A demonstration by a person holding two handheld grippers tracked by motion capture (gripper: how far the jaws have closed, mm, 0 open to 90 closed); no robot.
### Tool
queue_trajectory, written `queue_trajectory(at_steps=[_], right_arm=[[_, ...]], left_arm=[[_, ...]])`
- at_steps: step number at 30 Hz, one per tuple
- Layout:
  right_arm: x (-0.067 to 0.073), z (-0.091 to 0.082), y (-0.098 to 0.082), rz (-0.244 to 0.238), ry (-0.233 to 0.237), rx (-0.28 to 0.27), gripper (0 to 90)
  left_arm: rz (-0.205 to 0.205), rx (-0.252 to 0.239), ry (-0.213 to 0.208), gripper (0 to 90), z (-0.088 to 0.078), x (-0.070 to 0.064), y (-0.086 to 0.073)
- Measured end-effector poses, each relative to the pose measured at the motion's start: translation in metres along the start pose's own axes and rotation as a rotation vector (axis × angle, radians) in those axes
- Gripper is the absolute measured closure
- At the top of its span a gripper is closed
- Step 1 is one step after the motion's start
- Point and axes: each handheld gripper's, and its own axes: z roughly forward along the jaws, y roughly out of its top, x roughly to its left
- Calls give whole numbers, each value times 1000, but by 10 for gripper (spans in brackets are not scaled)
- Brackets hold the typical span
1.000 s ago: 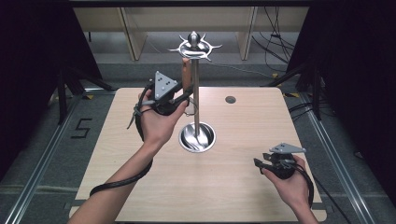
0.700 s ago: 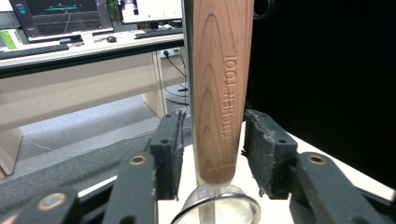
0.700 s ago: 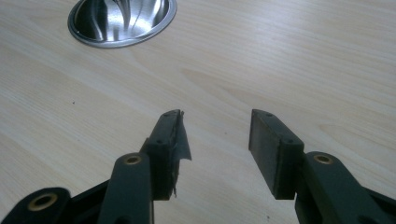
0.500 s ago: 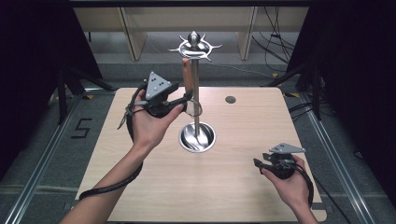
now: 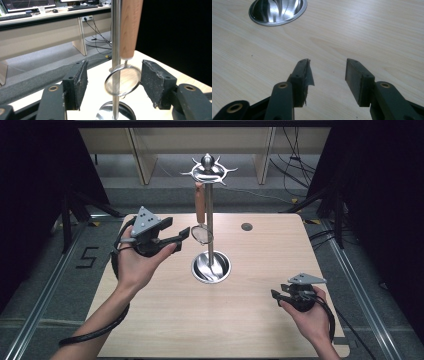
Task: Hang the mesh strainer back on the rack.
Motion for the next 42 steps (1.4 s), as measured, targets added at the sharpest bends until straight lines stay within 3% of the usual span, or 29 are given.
queue_trajectory(at_steps=[4,5,8,10,12,15,16,20,25,27,30,31,34,42], right_arm=[[1,0,0,14,0,3,546],[-1,1,-1,-18,-6,-8,546],[-1,1,0,-32,-9,-16,545],[0,0,0,-15,-10,-5,545],[1,-1,0,9,-4,3,545],[1,-1,0,6,-9,8,545],[-1,0,0,-20,-11,-6,545],[1,-1,1,-3,-12,15,545],[2,0,1,1,0,6,545],[1,0,1,-17,-2,5,545],[2,0,1,-6,-3,9,544],[1,0,1,-26,-13,3,544],[1,1,1,-13,-8,-2,544],[1,1,0,-25,-15,-1,545]], left_arm=[[-6,15,16,386,-12,10,-11],[-6,21,20,386,-14,13,-14],[3,27,37,387,-18,18,-19],[-23,39,31,386,-23,23,-28],[-22,44,43,386,-27,28,-35],[-30,46,57,386,-34,35,-44],[-36,45,63,386,-36,37,-48],[-47,51,72,387,-43,43,-57],[-53,81,95,388,-54,51,-81],[-55,77,97,389,-56,52,-85],[-47,99,112,391,-61,58,-94],[-63,88,122,391,-61,60,-100],[-66,114,145,390,-64,69,-116],[-67,154,183,387,-69,82,-142]])
